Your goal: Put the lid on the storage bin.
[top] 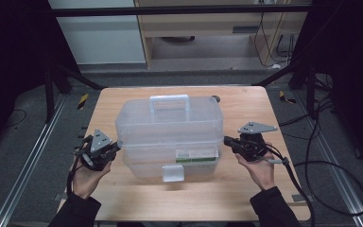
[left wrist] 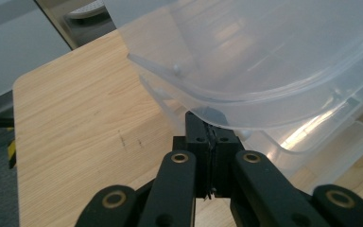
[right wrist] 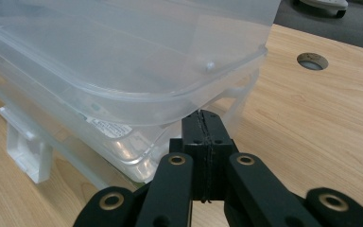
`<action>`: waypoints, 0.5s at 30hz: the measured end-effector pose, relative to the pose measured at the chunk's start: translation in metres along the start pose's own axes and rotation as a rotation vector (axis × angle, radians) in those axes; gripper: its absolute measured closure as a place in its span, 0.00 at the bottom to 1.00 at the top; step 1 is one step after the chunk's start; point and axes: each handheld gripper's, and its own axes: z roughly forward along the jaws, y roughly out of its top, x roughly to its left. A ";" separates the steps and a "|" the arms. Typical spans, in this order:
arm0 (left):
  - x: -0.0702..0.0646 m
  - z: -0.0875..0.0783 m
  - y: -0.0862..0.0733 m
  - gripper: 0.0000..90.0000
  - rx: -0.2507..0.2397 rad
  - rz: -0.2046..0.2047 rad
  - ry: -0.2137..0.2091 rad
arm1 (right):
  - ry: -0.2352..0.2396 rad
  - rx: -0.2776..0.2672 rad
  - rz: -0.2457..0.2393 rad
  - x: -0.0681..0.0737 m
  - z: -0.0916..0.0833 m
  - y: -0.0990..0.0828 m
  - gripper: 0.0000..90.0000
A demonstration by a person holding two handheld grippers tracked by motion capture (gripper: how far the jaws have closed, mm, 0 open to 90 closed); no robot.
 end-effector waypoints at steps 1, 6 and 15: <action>-0.001 0.000 -0.001 0.98 0.002 0.001 0.000 | -0.001 0.002 0.001 0.000 0.000 -0.001 1.00; -0.003 0.002 -0.007 0.98 0.018 -0.001 -0.005 | -0.014 0.022 -0.018 0.002 0.001 -0.006 1.00; -0.007 0.011 -0.024 0.98 0.099 0.032 -0.017 | -0.027 0.030 -0.033 0.005 -0.001 -0.010 1.00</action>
